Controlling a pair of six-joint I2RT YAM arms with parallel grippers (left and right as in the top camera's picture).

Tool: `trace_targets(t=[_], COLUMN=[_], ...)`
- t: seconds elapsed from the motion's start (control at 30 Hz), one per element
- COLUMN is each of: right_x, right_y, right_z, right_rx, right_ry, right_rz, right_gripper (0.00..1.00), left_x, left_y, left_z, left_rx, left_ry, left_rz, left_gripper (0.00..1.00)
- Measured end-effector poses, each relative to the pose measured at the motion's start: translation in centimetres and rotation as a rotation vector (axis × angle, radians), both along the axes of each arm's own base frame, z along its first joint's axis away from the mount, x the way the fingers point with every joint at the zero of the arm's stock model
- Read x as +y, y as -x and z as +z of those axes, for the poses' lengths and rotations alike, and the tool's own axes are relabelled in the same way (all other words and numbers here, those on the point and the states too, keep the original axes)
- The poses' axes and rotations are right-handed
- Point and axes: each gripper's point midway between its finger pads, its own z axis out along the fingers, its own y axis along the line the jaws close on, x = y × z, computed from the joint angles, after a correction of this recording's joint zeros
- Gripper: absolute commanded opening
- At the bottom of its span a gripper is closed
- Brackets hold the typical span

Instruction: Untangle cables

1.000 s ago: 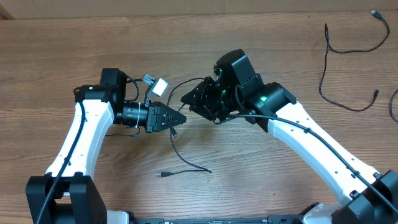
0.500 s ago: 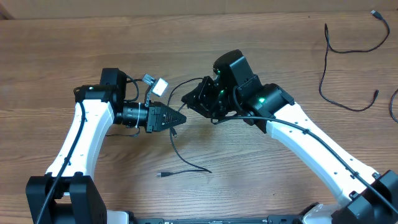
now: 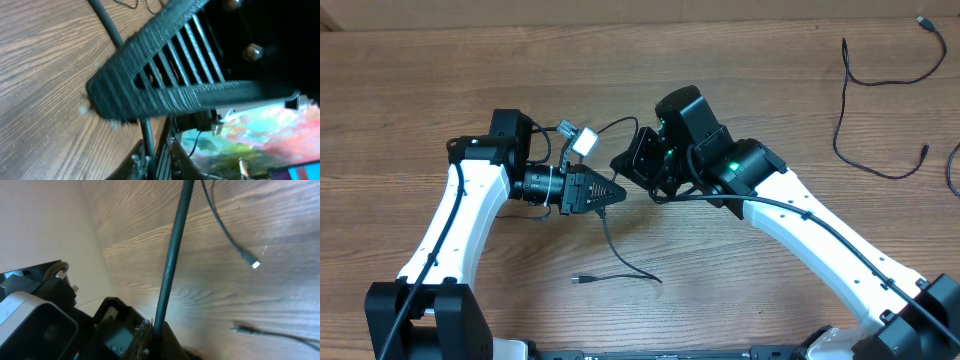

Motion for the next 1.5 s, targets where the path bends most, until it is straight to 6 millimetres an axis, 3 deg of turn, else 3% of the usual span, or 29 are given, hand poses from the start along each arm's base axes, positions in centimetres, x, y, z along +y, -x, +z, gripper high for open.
trace_targets(t=[0.1,0.2,0.3,0.43,0.53,0.67,0.77,0.9,1.0,1.1,1.33,1.5], right_x=[-1.5,-4.8,-8.8,-13.0,-14.4,-15.3,-15.5,-15.3,-14.6,-14.3,-12.9,-13.9], right_y=[-0.4,-1.7,-2.5,-2.3,-1.3,-0.5,-0.4,-0.1,0.5,1.5,3.5,5.0], right_z=[-0.9,-2.1,-2.4,-0.4,2.0,4.4,4.5,4.3,4.1,3.6,3.5,5.9], right_rx=[-0.002,0.005,0.002,-0.077,-0.167,-0.256,-0.267,-0.26,-0.257,-0.234,-0.249,-0.356], right_ry=[0.057,0.14,0.221,0.297,0.323,0.331,0.342,0.351,0.354,0.37,0.378,0.395], right_rz=[-0.013,-0.062,-0.114,-0.153,-0.148,-0.155,-0.153,-0.142,-0.112,-0.082,-0.013,-0.011], right_gripper=[0.04,0.04,0.04,0.04,0.04,0.04,0.04,0.04,0.04,0.04,0.04,0.04], left_x=[0.5,1.7,3.1,4.9,6.7,10.2,12.4,15.1,16.9,18.1,19.1,19.1], left_y=[0.1,0.2,-0.6,-1.4,-1.1,0.6,2.5,6.7,10.4,12.7,13.8,13.7], left_z=[-0.2,0.6,2.6,5.7,7.4,9.2,11.3,13.7,14.4,13.5,12.7,12.7], left_rx=[0.074,0.139,0.084,-0.05,-0.106,-0.123,-0.167,-0.225,-0.258,-0.248,-0.232,-0.22], left_ry=[-0.044,-0.154,-0.258,-0.398,-0.52,-0.695,-0.751,-0.758,-0.736,-0.742,-0.752,-0.739], left_rz=[0.026,0.054,0.082,0.155,0.264,0.5,0.679,0.94,1.121,1.218,1.288,1.297], left_gripper=[0.38,0.41,0.58,0.95,0.98,0.98,0.99,1.0,0.99,1.0,1.0,0.99])
